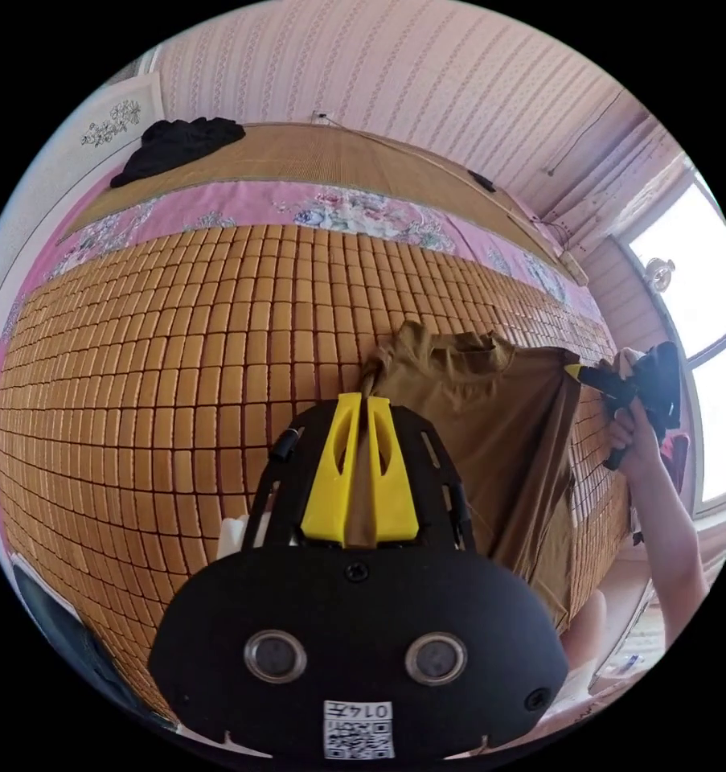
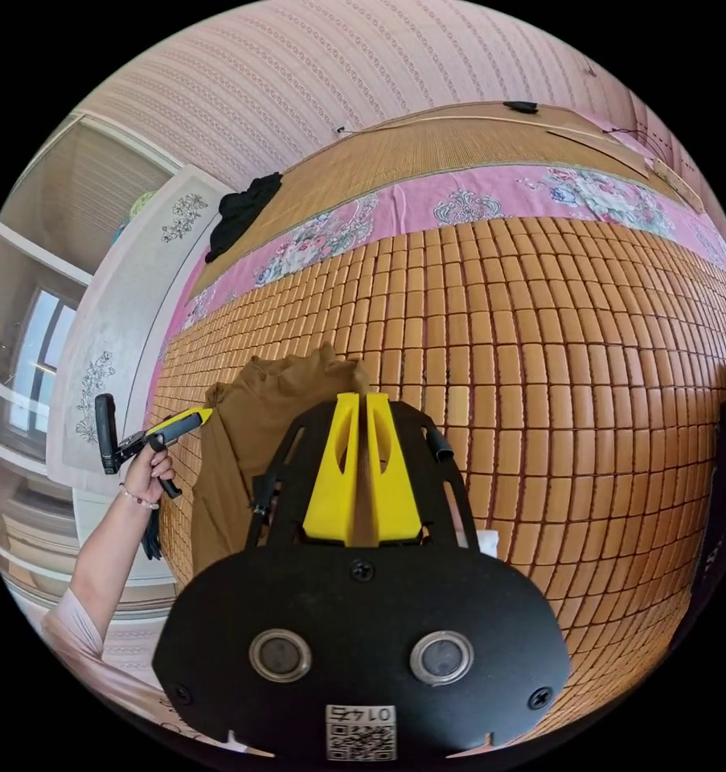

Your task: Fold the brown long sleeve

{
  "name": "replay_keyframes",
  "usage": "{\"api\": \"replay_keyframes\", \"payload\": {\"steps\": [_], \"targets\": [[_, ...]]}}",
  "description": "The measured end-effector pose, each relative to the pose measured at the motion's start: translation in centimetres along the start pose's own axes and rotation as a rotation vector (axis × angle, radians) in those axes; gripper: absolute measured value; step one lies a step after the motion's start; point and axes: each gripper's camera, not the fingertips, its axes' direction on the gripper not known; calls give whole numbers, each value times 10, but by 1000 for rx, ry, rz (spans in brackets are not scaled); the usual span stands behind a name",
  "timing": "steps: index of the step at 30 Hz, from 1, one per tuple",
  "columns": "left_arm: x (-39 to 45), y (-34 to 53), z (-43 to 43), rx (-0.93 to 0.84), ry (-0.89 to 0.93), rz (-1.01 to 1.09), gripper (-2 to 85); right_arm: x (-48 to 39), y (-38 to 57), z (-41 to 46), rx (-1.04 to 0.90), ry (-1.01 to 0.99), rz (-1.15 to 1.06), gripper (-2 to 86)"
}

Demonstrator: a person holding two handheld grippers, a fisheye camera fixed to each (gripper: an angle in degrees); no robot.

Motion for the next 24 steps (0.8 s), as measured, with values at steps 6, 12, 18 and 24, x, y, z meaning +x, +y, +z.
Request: {"api": "replay_keyframes", "payload": {"steps": [6, 12, 18, 24], "targets": [[2, 32, -85, 156, 207, 120, -7, -9, 39, -85, 128, -163, -146, -3], [1, 157, -137, 95, 248, 219, -9, -31, 175, -145, 78, -292, -408, 2], [-35, 295, -54, -176, 371, -201, -9, -12, 329, -61, -190, -6, -264, 3], [-20, 310, -52, -201, 278, -131, 3, -8, 356, -64, -180, 74, -132, 38]]}}
